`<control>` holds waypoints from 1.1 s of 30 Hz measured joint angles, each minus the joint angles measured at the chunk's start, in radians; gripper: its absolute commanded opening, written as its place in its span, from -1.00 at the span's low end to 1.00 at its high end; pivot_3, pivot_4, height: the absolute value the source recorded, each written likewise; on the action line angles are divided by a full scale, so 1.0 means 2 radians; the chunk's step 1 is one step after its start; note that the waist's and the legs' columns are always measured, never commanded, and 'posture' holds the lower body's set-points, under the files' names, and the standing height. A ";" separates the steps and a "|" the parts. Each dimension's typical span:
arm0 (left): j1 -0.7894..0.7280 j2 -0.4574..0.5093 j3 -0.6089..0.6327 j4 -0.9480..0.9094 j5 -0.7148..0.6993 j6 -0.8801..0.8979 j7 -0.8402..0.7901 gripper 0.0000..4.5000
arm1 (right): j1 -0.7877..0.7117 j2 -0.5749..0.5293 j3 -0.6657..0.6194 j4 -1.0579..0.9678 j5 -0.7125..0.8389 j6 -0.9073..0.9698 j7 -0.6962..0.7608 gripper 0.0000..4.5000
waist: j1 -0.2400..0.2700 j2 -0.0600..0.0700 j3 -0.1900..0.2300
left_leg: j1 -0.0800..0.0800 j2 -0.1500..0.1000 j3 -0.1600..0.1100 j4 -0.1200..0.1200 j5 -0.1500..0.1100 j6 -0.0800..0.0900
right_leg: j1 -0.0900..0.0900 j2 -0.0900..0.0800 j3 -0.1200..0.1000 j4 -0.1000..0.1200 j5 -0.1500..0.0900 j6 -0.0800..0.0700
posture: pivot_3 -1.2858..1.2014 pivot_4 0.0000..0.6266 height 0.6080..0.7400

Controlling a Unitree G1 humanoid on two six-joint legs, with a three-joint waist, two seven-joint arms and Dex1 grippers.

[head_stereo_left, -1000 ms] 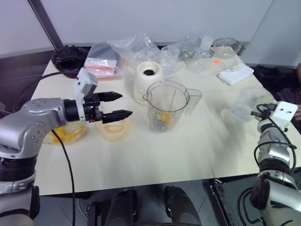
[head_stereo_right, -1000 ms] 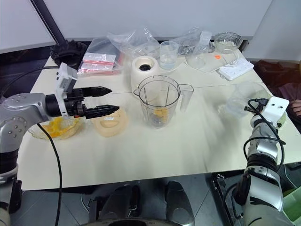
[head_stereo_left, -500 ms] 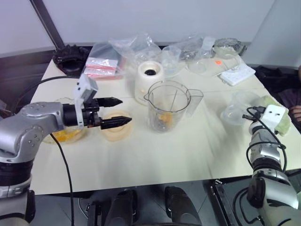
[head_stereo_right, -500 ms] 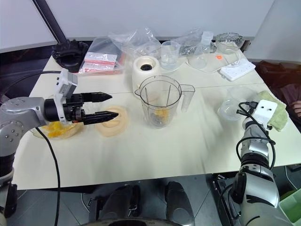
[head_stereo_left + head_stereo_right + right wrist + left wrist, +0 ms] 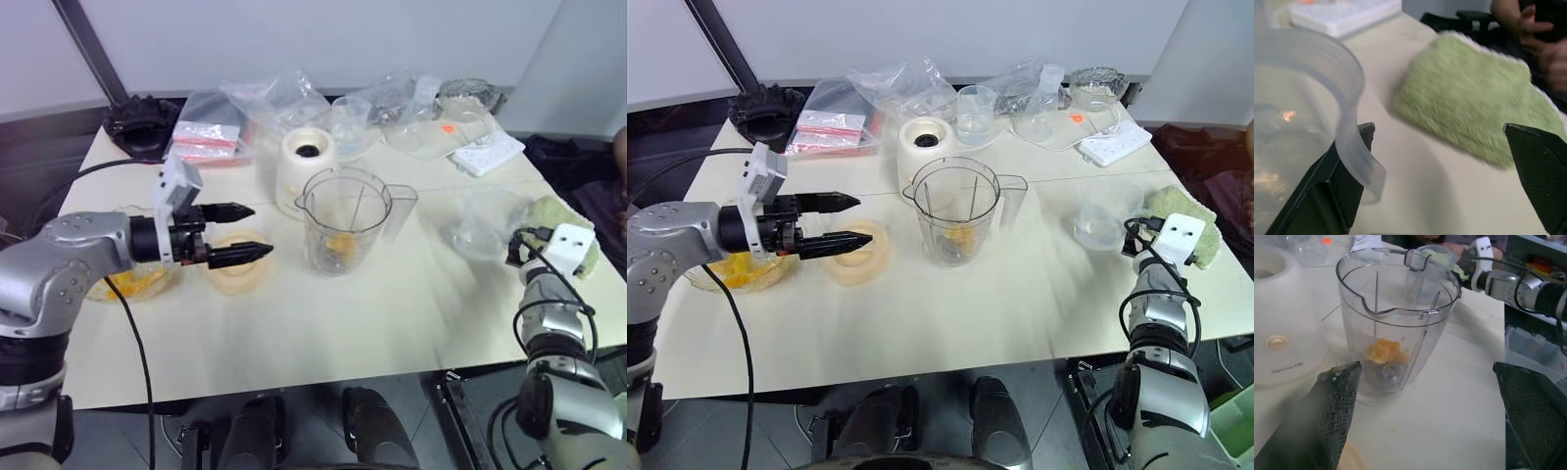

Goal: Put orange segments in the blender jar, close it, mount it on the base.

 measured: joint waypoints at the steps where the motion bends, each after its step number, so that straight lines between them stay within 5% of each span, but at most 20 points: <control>1: 0.000 0.000 0.000 0.000 0.000 0.000 0.000 1.00 | 0.005 0.001 0.000 -0.005 0.000 0.002 -0.001 0.99 | -0.001 0.000 0.000 | 0.000 0.000 0.000 0.000 0.000 0.000 | 0.000 0.000 0.000 0.000 0.000 0.000 | 0.03 -0.52 1.00; 11: 0.000 0.001 -0.001 0.002 0.004 -0.001 0.000 1.00 | 0.105 0.027 0.016 -0.168 -0.001 0.047 -0.005 0.99 | 0.000 0.000 0.000 | 0.000 0.000 0.000 0.000 0.000 0.000 | 0.000 0.000 0.000 0.000 0.000 0.000 | 0.03 -0.52 1.00; 17: 0.003 0.019 -0.005 0.035 0.047 -0.030 -0.001 1.00 | 0.248 0.056 0.015 -0.398 0.009 0.125 -0.005 0.99 | 0.009 0.000 0.000 | 0.000 0.000 0.000 0.000 0.000 0.000 | 0.000 0.000 0.000 0.000 0.000 0.000 | 0.03 -0.52 1.00; 24: -0.021 0.031 -0.100 0.143 0.176 -0.111 -0.016 1.00 | 0.338 0.067 -0.006 -0.552 0.044 0.198 0.014 0.99 | 0.013 0.000 0.000 | 0.000 0.000 0.000 0.000 0.000 0.000 | 0.000 -0.001 0.000 0.000 0.000 -0.001 | 0.03 -0.52 1.00; 33: -0.186 -0.027 -0.265 0.431 0.387 -0.334 -0.078 1.00 | 0.494 -0.022 0.008 -0.729 0.098 0.307 0.174 0.99 | 0.027 -0.002 0.000 | -0.001 0.000 0.000 0.000 0.000 0.001 | 0.000 -0.001 -0.001 -0.002 0.000 -0.001 | 0.03 -0.52 1.00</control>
